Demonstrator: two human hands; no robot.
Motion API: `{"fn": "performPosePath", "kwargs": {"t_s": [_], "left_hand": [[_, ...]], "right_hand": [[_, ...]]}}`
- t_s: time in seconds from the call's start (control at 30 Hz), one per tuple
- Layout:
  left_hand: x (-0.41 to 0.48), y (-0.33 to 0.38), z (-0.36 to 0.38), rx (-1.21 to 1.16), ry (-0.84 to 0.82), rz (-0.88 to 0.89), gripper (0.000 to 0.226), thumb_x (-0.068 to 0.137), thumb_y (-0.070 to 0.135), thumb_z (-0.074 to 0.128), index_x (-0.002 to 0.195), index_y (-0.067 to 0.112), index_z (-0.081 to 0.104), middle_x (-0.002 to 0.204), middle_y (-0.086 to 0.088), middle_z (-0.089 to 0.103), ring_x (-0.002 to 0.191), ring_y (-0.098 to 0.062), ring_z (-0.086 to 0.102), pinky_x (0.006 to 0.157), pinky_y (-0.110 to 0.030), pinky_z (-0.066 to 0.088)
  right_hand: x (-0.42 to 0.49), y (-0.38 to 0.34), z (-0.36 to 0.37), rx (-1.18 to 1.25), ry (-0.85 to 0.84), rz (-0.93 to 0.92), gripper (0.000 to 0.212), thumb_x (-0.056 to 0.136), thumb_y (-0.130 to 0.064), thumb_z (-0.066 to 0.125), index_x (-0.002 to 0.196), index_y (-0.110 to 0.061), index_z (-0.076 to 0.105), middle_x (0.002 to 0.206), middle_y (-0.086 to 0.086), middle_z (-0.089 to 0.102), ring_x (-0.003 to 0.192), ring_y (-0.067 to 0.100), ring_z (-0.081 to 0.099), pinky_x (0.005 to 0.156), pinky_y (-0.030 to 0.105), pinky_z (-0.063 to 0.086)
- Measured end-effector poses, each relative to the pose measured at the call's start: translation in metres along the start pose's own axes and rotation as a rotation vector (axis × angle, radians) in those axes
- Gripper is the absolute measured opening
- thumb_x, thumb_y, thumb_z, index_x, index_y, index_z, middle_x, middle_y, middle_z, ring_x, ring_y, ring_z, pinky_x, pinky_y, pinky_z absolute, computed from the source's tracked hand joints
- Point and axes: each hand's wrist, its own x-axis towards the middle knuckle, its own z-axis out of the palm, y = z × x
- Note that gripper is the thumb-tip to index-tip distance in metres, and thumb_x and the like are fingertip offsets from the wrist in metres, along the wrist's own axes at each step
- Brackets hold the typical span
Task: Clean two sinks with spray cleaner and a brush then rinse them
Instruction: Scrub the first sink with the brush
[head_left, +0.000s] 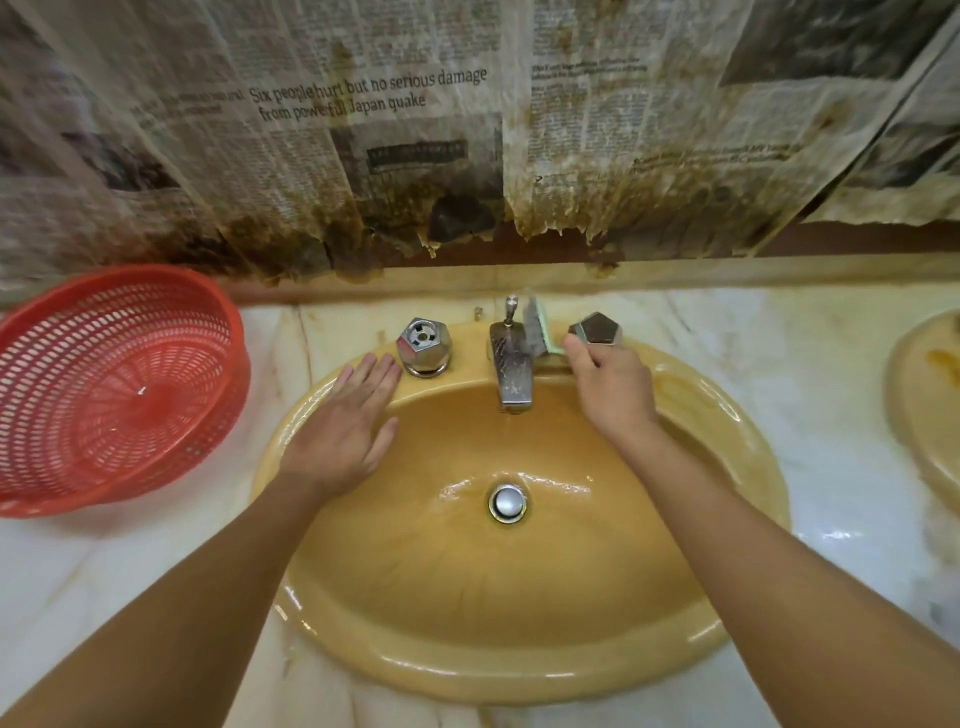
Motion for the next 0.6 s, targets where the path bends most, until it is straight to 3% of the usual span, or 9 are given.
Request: {"fn": "performPosePath", "kwargs": {"t_s": [0.07, 0.17, 0.3, 0.47, 0.6], "left_hand": [[0.001, 0.000, 0.000, 0.014, 0.000, 0.001, 0.071, 0.100, 0.046, 0.021, 0.161, 0.010, 0.017, 0.168, -0.007, 0.015, 0.156, -0.020, 0.004, 0.126, -0.032, -0.004], [0.001, 0.001, 0.001, 0.027, 0.004, 0.005, 0.071, 0.100, 0.045, 0.024, 0.161, 0.008, 0.019, 0.167, -0.009, 0.017, 0.156, -0.022, 0.007, 0.126, -0.030, -0.006], [0.003, 0.002, 0.000, 0.039, 0.012, 0.021, 0.071, 0.100, 0.045, 0.025, 0.160, 0.006, 0.020, 0.166, -0.010, 0.018, 0.155, -0.023, 0.009, 0.126, -0.030, -0.005], [0.005, 0.003, -0.001, 0.031, 0.002, 0.021, 0.072, 0.100, 0.046, 0.024, 0.160, 0.008, 0.018, 0.167, -0.010, 0.017, 0.156, -0.022, 0.007, 0.127, -0.035, 0.000], [0.005, 0.003, -0.002, 0.039, -0.015, 0.019, 0.072, 0.100, 0.046, 0.024, 0.160, 0.007, 0.018, 0.166, -0.011, 0.017, 0.155, -0.023, 0.008, 0.127, -0.039, 0.004]], "right_hand": [[0.000, -0.002, 0.016, 0.062, 0.107, 0.095, 0.048, 0.103, -0.040, 0.050, 0.064, -0.011, 0.060, 0.058, 0.000, 0.050, 0.055, 0.016, 0.044, 0.046, 0.026, 0.029], [-0.005, -0.001, 0.029, 0.105, 0.110, 0.212, 0.047, 0.101, -0.038, 0.053, 0.067, -0.008, 0.060, 0.056, 0.000, 0.047, 0.050, 0.013, 0.041, 0.038, 0.017, 0.027], [-0.012, 0.029, 0.037, 0.364, 0.109, 0.239, 0.056, 0.092, -0.047, 0.062, 0.080, 0.008, 0.065, 0.054, 0.006, 0.038, 0.052, 0.020, 0.033, 0.050, 0.030, 0.029], [-0.001, 0.020, 0.029, 0.290, 0.061, 0.238, 0.051, 0.097, -0.044, 0.059, 0.081, 0.002, 0.074, 0.057, 0.008, 0.052, 0.058, 0.028, 0.050, 0.057, 0.036, 0.043], [-0.021, 0.014, 0.010, 0.420, 0.036, 0.216, 0.037, 0.093, -0.043, 0.064, 0.078, -0.012, 0.079, 0.047, -0.005, 0.036, 0.048, 0.017, 0.032, 0.049, 0.029, 0.028]]}}
